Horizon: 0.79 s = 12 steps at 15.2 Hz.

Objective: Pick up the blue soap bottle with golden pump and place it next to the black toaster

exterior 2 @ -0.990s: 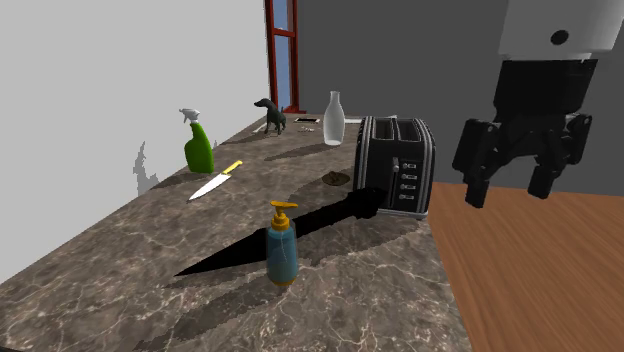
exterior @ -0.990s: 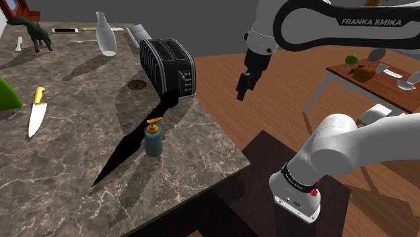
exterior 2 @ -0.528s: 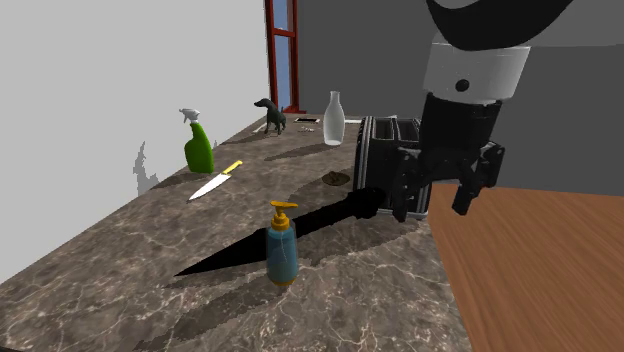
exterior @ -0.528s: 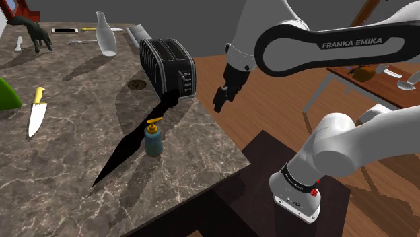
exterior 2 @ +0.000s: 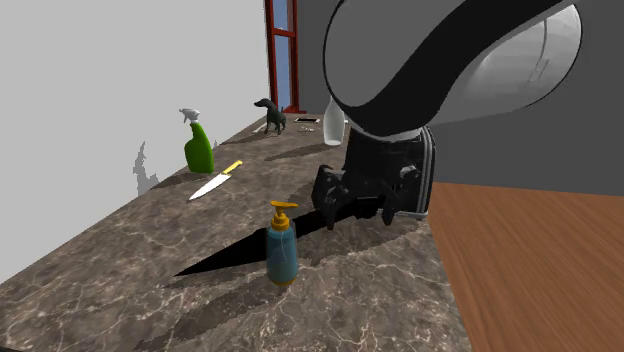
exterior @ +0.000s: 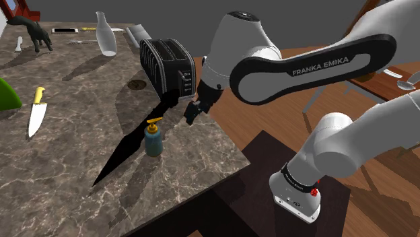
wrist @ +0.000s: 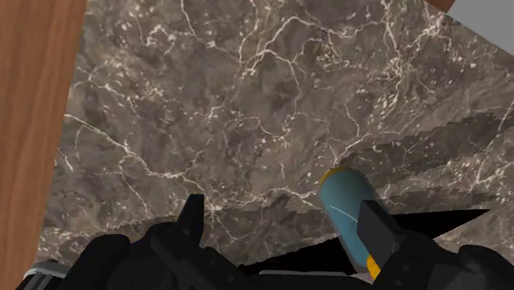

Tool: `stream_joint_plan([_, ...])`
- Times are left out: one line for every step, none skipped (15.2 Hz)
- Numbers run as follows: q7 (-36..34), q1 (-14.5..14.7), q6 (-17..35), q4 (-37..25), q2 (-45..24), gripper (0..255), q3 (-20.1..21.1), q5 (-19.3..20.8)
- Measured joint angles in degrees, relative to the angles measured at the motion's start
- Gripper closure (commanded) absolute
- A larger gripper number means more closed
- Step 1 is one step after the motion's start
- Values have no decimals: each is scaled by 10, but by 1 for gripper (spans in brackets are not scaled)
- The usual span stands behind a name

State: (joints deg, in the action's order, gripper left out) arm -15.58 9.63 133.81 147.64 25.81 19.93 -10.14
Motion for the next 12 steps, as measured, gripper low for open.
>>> stream_joint_plan([-14, 1, 19, -4, -14, 0, 12, 1])
stream_joint_plan([-25, -2, 40, -13, -33, 0, 22, 7])
stream_joint_plan([-41, -5, 61, -20, -53, 0, 35, 13])
stream_joint_plan([-56, -8, 82, -27, -72, 0, 48, 21])
stream_joint_plan([-73, -12, 100, -37, -90, 0, 60, 32])
stream_joint_plan([-94, -15, 118, -43, -106, 0, 74, 43])
stream_joint_plan([-115, -22, 135, -57, -129, 0, 88, 62])
stream_joint_plan([-139, -30, 154, -67, -150, 0, 101, 83])
stream_joint_plan([-168, -37, 169, -80, -173, 0, 116, 109])
stream_joint_plan([-185, -40, 177, -87, -184, 0, 124, 124])
stream_joint_plan([-195, -43, 186, -89, -194, 0, 127, 136])
stream_joint_plan([-205, -45, 193, -91, -202, 0, 130, 147])
